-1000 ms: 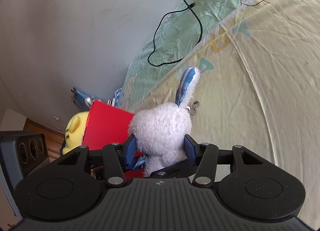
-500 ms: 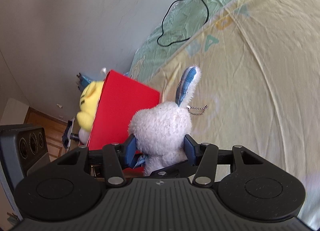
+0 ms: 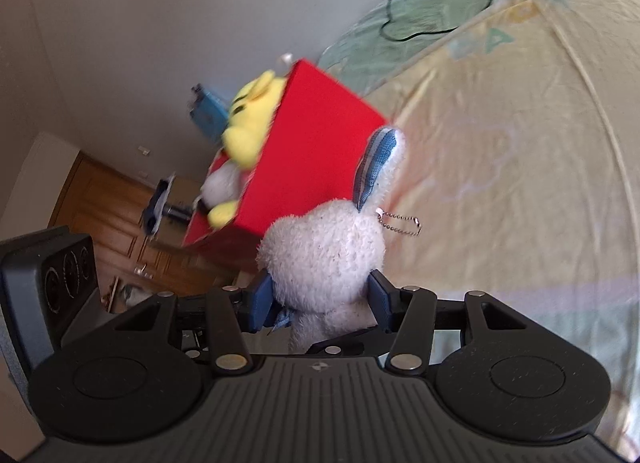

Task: Organize objects
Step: 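Lift the pink bunny with the right gripper over the box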

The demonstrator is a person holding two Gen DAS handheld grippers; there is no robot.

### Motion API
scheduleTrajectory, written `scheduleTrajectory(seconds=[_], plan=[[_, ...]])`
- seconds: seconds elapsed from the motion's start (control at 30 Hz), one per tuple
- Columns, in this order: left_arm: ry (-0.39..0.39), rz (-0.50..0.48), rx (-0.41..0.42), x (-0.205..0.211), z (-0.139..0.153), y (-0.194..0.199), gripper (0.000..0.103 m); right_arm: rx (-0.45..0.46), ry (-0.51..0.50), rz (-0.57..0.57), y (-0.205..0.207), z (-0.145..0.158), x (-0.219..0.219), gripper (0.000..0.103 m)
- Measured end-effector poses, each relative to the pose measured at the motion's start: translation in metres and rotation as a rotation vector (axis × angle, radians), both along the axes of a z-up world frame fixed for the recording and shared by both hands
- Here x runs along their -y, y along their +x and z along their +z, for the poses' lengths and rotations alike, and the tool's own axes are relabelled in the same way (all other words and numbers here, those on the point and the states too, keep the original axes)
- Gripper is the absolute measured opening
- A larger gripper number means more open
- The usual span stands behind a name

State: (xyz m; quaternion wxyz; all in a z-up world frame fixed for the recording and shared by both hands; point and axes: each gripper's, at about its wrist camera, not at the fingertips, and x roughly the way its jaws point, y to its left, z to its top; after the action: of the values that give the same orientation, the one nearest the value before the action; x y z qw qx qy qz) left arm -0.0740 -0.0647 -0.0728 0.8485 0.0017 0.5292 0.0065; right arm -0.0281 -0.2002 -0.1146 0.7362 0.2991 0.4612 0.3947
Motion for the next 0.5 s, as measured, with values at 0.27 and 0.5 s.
scheduleTrajectory(seconds=[0.27, 0.5], plan=[[-0.011, 0.011, 0.040, -0.025, 0.021, -0.035, 0.059, 0.027, 0.016, 0.080, -0.018, 0.021, -0.024, 0.053], [-0.026, -0.088, 0.166, -0.050, 0.051, -0.057, 0.059, 0.162, 0.023, 0.043, -0.038, 0.058, -0.043, 0.053]])
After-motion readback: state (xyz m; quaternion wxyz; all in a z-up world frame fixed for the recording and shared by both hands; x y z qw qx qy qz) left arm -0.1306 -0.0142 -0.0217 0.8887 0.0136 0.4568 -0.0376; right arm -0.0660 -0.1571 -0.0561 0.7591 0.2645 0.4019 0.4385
